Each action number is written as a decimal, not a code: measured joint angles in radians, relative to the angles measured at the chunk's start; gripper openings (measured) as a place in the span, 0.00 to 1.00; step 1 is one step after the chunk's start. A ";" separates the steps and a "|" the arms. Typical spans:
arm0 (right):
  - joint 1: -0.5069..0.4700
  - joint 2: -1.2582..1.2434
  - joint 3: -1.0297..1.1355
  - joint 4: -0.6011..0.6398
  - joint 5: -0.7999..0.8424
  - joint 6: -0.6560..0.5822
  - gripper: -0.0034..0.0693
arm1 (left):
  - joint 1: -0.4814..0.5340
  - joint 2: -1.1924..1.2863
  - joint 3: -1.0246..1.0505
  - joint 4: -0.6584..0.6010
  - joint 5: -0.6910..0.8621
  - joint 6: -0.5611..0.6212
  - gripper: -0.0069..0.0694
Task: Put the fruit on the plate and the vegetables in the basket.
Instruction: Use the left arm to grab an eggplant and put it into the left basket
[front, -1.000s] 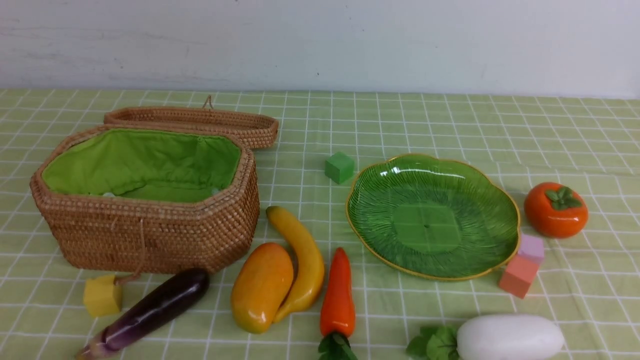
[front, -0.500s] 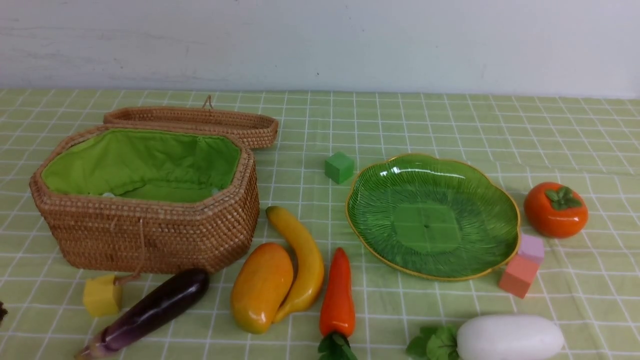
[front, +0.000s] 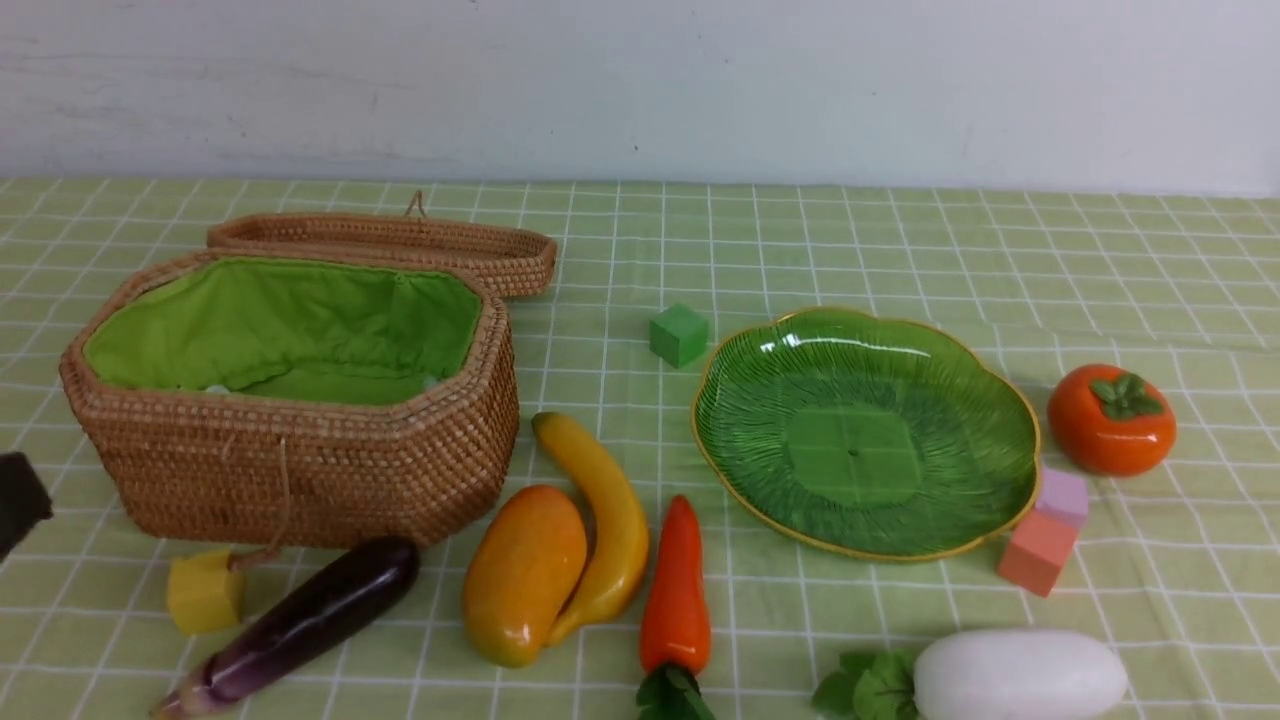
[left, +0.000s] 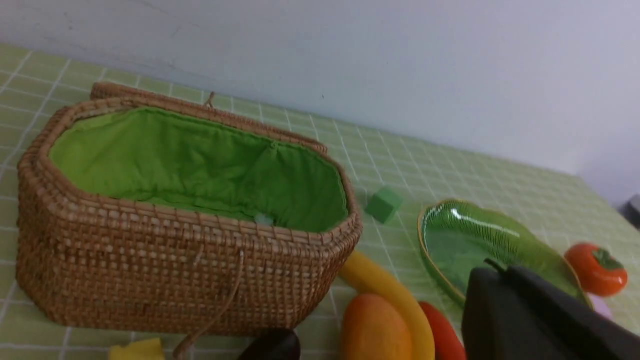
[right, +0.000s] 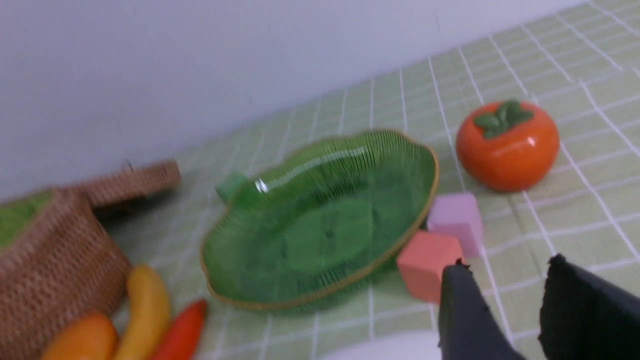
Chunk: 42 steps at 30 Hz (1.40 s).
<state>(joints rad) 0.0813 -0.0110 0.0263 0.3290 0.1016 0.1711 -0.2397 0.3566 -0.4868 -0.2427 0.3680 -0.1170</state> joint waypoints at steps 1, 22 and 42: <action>0.000 0.000 0.000 0.017 -0.027 0.005 0.37 | -0.018 0.011 -0.003 0.000 0.006 0.010 0.07; 0.103 0.493 -0.928 0.064 0.903 -0.361 0.22 | -0.122 0.291 -0.065 0.097 0.136 0.176 0.08; 0.103 0.582 -1.028 0.119 1.022 -0.453 0.26 | -0.122 0.801 -0.135 0.255 0.166 0.298 0.73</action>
<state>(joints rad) 0.1842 0.5713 -1.0017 0.4482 1.1240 -0.2823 -0.3617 1.1575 -0.6215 0.0122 0.5343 0.1808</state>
